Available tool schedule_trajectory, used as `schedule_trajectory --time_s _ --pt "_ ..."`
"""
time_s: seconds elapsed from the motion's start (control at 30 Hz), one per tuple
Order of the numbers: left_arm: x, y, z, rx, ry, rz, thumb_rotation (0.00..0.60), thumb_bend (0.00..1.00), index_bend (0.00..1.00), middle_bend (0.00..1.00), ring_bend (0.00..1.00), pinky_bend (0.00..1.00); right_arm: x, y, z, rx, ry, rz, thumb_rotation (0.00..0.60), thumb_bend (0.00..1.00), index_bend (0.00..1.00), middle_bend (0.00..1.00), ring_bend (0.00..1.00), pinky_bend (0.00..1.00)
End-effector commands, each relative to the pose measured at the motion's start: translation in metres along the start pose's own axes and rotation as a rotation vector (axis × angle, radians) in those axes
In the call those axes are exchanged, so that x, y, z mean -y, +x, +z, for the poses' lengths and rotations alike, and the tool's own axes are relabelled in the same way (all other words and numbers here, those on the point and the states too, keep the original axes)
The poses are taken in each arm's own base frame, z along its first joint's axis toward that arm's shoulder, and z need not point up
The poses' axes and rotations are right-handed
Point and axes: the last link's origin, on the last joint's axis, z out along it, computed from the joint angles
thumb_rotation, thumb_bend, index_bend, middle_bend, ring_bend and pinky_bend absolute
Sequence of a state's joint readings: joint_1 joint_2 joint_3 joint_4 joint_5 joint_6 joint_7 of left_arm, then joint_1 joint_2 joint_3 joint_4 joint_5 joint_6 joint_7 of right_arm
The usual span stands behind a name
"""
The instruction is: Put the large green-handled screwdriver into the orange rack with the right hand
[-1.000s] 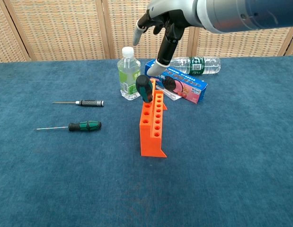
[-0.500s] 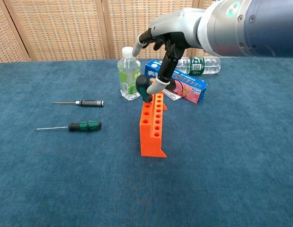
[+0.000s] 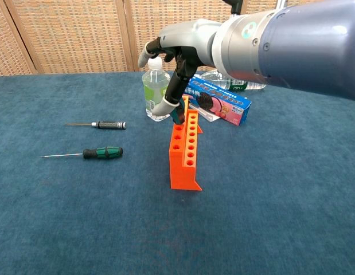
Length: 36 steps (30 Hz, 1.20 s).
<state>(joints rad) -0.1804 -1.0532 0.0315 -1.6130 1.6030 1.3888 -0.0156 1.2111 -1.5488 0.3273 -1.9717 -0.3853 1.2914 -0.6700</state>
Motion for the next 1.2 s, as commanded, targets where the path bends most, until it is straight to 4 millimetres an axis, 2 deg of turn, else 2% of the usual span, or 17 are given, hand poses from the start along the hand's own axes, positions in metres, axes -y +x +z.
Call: schedule_trajectory --time_s 0.03,0.43,0.83,1.07,1.2 --pt "0.000 0.000 0.000 0.001 -0.002 0.000 0.600 0.00 0.00 0.00 0.00 0.00 0.001 -0.001 0.003 0.000 0.000 0.010 0.600 0.20 0.12 0.00 0.00 0.00" --pt "0.000 -0.002 0.002 0.011 0.000 0.006 0.600 0.00 0.00 0.00 0.00 0.00 0.000 -0.004 0.016 -0.012 0.011 0.012 0.600 0.20 0.12 0.00 0.00 0.00" --pt "-0.001 -0.003 0.002 0.016 0.001 0.008 0.600 0.00 0.00 0.00 0.00 0.00 0.000 0.009 0.021 -0.053 0.021 0.010 0.600 0.20 0.12 0.00 0.00 0.00" --pt "0.000 -0.003 0.003 0.018 0.003 0.006 0.600 0.00 0.00 0.00 0.00 0.00 0.001 0.009 0.015 -0.038 0.020 0.026 0.600 0.20 0.12 0.00 0.00 0.00" --pt "-0.002 -0.004 0.002 0.018 -0.006 0.010 0.600 0.00 0.00 0.00 0.00 0.00 0.004 0.002 0.008 -0.022 0.028 0.038 0.600 0.20 0.12 0.00 0.00 0.00"
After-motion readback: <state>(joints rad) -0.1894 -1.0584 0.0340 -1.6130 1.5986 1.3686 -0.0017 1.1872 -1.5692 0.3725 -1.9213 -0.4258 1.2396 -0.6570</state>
